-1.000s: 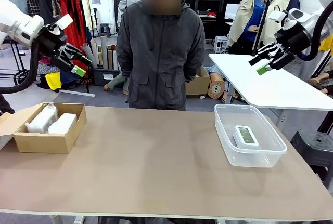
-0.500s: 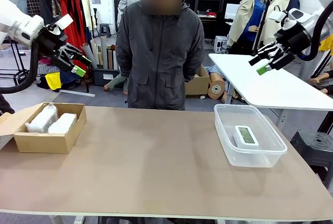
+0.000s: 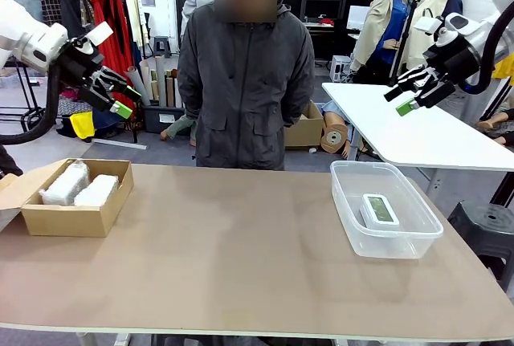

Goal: Separate and place wrapped and unwrapped clocks.
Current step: If the picked Digital clock is wrapped, place it in the Package Box ; if not, place it in the Organizing box.

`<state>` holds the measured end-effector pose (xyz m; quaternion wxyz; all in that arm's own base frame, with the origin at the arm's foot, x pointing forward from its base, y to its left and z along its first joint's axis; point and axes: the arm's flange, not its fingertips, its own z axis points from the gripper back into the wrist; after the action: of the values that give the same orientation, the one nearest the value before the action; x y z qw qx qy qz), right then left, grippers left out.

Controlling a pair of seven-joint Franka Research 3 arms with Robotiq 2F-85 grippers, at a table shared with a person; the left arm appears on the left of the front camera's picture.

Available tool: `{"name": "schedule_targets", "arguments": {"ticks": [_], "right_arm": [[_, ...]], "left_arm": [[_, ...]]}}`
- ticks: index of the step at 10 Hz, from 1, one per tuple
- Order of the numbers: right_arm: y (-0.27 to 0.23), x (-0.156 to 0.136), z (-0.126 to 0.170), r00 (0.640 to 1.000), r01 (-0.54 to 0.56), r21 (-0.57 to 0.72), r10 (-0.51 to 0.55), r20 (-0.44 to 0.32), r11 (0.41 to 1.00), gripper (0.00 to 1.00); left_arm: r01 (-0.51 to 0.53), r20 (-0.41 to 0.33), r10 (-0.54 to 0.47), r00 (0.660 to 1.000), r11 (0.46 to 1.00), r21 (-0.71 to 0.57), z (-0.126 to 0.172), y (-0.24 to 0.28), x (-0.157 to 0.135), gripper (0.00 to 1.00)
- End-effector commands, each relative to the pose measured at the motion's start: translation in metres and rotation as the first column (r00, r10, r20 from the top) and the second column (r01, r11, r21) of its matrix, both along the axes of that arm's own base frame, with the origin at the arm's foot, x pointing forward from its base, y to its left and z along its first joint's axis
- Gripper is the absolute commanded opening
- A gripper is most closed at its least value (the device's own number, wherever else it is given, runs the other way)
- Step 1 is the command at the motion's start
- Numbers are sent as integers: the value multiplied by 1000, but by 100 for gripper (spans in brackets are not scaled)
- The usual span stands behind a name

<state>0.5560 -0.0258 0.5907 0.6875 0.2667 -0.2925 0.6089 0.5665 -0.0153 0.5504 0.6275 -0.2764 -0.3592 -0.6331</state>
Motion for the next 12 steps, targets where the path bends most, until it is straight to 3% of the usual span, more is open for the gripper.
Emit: {"name": "schedule_targets", "arguments": {"ticks": [1,12], "right_arm": [[1,-2,2,1000,-19,-20,20,17,1000,100],[1,-2,2,1000,-19,-20,20,17,1000,100]], "left_arm": [[4,2,-4,1000,1000,8,1,1,-1,100],[4,2,-4,1000,1000,8,1,1,-1,100]]}}
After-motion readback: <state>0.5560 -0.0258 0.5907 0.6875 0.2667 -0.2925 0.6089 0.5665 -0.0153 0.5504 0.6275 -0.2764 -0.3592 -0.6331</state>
